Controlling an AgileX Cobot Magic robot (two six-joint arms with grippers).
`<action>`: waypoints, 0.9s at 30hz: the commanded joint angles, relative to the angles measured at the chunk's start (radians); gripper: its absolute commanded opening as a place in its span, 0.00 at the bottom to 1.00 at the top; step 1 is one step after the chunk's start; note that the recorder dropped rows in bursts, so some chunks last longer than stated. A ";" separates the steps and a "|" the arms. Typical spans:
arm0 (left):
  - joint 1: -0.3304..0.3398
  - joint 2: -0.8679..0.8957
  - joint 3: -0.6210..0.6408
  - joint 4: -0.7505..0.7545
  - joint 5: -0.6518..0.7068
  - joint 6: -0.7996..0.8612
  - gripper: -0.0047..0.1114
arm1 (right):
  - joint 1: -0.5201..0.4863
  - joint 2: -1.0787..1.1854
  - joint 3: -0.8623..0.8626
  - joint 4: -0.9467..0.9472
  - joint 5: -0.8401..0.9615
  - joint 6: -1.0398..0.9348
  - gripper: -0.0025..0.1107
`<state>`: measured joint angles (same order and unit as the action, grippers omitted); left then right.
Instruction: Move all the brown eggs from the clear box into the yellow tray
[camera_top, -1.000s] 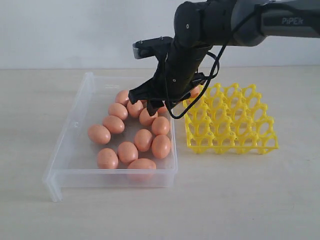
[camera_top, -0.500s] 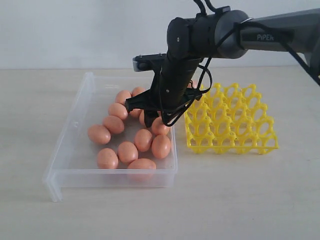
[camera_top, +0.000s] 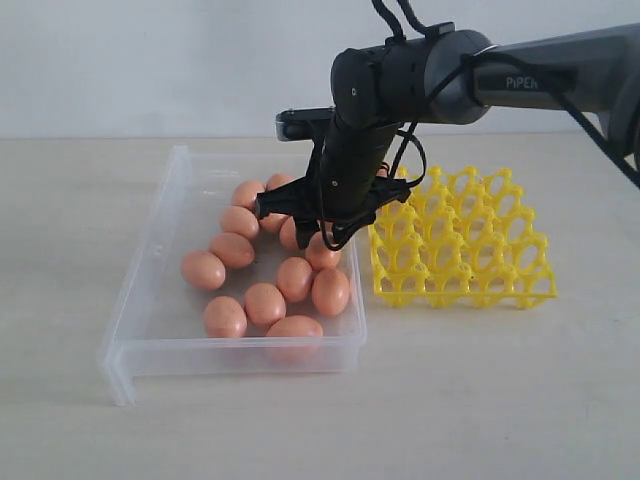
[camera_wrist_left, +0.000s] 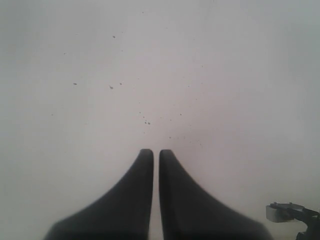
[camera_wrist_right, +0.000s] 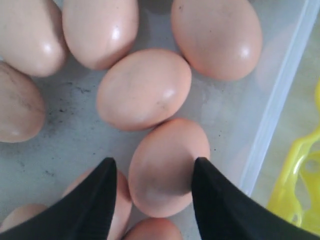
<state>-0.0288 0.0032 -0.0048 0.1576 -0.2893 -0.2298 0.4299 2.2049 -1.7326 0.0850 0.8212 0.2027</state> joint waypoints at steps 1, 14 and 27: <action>-0.004 -0.003 0.005 -0.008 0.006 -0.004 0.08 | -0.001 0.003 -0.004 -0.023 0.002 0.020 0.40; -0.004 -0.003 0.005 -0.008 0.006 -0.004 0.08 | -0.001 0.061 -0.017 -0.015 -0.074 0.046 0.40; -0.004 -0.003 0.005 -0.008 0.004 -0.004 0.08 | -0.001 0.061 -0.024 -0.028 -0.087 -0.050 0.02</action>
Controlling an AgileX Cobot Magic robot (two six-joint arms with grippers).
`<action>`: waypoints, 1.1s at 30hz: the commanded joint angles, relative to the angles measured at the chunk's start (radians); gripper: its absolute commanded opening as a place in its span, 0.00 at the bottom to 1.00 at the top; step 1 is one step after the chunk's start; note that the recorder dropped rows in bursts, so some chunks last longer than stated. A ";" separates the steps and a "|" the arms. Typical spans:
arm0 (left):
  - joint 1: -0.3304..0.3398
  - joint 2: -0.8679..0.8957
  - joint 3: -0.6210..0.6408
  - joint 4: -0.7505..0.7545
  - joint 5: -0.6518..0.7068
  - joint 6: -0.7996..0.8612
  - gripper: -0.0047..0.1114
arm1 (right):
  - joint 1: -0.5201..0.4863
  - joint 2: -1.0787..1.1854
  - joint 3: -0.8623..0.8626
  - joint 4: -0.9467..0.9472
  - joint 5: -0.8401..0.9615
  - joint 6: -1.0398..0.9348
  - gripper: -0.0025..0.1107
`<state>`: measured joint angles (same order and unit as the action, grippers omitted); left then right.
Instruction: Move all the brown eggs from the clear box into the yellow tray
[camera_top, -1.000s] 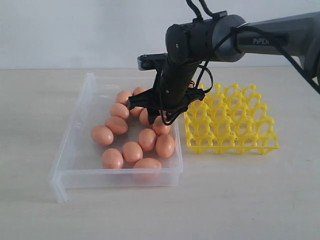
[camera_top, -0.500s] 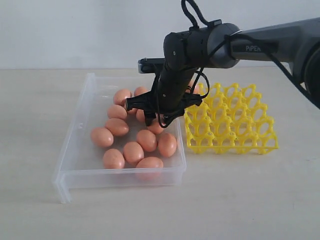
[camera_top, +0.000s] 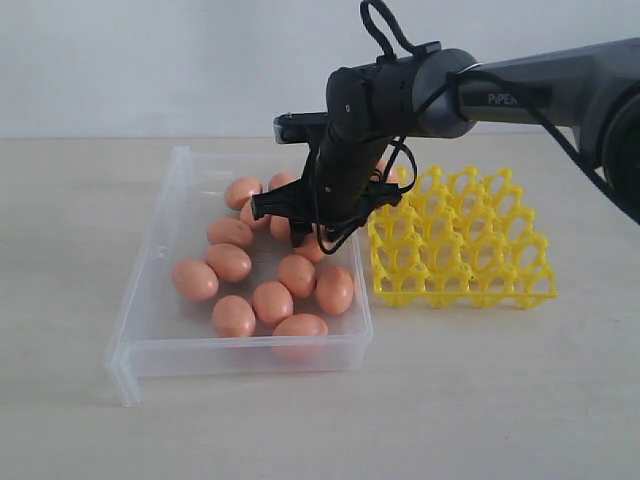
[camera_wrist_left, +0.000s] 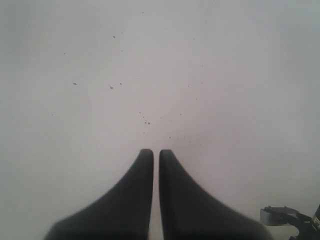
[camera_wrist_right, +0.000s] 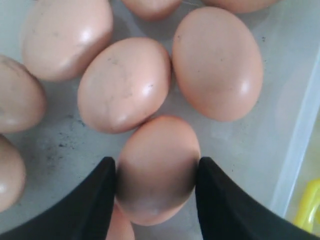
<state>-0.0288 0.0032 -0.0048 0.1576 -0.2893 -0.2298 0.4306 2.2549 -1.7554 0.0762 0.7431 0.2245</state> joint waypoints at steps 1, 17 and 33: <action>-0.004 -0.003 0.005 -0.008 0.004 -0.004 0.08 | -0.001 0.011 -0.001 -0.019 -0.011 -0.092 0.02; -0.004 -0.003 0.005 -0.008 0.004 -0.004 0.08 | -0.001 0.000 0.215 0.022 -0.529 -0.310 0.02; -0.004 -0.003 0.005 -0.008 0.007 -0.004 0.08 | -0.001 -0.168 0.532 0.006 -1.076 -0.327 0.02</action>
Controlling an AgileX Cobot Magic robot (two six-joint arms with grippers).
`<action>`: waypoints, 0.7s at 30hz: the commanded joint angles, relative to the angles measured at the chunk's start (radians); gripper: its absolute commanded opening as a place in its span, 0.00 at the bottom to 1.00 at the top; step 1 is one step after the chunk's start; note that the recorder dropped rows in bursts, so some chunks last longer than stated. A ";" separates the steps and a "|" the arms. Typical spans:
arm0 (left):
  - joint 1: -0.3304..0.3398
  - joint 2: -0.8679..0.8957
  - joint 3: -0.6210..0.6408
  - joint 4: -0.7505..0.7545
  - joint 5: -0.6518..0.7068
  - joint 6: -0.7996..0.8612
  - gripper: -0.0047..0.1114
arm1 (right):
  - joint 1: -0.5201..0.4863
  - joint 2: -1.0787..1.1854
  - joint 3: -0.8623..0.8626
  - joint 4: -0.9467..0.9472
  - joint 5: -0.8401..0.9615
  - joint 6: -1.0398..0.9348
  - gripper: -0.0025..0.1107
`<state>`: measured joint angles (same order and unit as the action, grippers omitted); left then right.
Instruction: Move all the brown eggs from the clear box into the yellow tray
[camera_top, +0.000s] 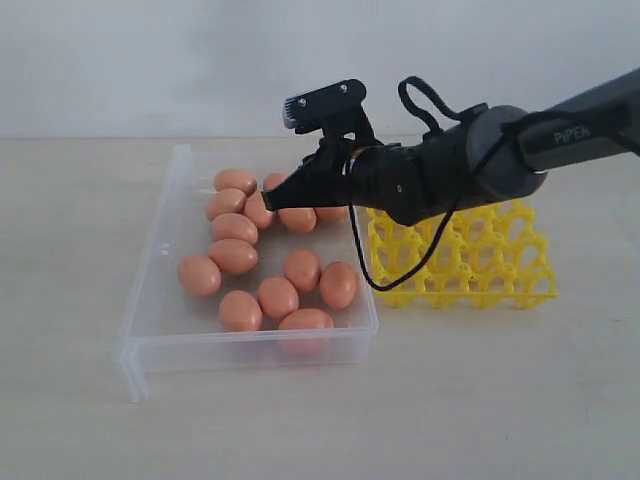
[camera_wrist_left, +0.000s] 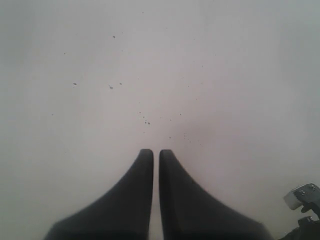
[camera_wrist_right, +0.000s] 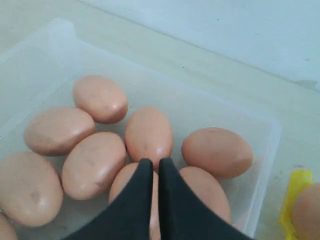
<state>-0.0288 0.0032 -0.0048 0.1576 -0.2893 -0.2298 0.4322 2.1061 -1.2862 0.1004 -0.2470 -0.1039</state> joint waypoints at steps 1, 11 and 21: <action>-0.004 -0.003 0.005 -0.008 0.007 -0.004 0.08 | -0.005 -0.019 0.063 -0.024 -0.054 0.001 0.02; -0.004 -0.003 0.005 -0.008 0.007 -0.004 0.08 | -0.005 -0.020 -0.266 -0.100 0.562 -0.068 0.54; -0.004 -0.003 0.005 -0.008 0.007 -0.004 0.08 | -0.005 0.151 -0.620 0.018 0.924 -0.025 0.49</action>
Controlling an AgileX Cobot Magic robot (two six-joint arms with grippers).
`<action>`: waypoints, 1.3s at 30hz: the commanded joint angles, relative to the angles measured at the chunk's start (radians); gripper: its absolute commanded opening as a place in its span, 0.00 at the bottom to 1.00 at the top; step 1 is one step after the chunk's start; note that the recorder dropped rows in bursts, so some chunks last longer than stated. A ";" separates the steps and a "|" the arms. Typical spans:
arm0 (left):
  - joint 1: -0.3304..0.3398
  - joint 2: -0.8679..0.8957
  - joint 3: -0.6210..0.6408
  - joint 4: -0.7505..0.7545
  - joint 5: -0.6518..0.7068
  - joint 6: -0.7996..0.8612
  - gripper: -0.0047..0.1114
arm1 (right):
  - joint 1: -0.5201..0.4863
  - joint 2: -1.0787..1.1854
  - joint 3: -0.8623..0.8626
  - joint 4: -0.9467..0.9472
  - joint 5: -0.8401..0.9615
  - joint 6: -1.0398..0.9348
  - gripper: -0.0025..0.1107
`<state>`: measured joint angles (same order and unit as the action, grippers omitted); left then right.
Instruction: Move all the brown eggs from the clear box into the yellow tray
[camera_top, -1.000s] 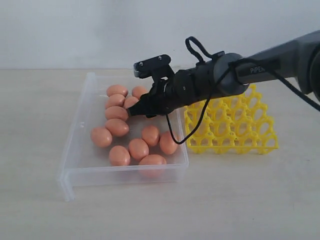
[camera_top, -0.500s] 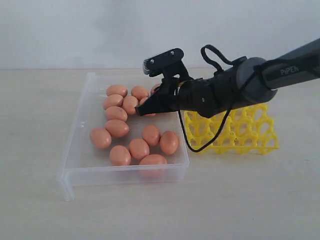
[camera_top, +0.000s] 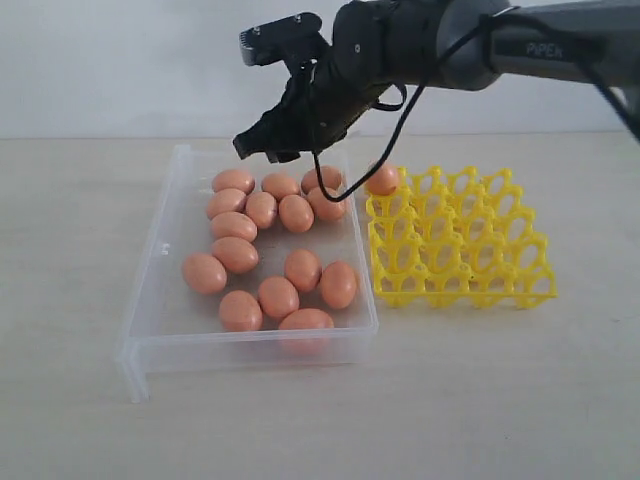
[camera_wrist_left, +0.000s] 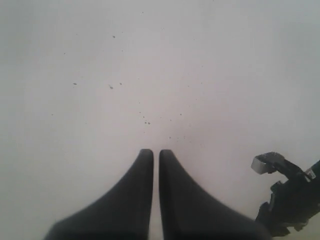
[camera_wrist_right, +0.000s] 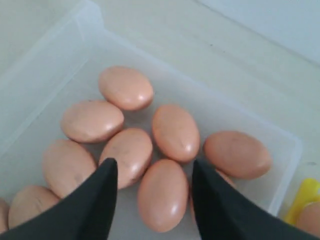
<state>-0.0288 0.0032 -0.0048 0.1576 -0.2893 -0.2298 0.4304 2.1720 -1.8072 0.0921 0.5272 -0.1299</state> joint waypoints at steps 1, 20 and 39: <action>-0.004 -0.003 0.005 -0.008 0.007 -0.004 0.08 | -0.003 0.106 -0.122 0.022 0.179 0.001 0.51; -0.004 -0.003 0.005 -0.008 0.004 -0.004 0.08 | -0.003 0.244 -0.220 -0.052 0.158 0.027 0.51; -0.004 -0.003 0.005 -0.008 0.007 -0.004 0.08 | -0.003 0.264 -0.220 -0.078 0.155 0.021 0.02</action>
<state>-0.0288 0.0032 -0.0048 0.1576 -0.2893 -0.2298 0.4304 2.4354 -2.0240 0.0358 0.6908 -0.0977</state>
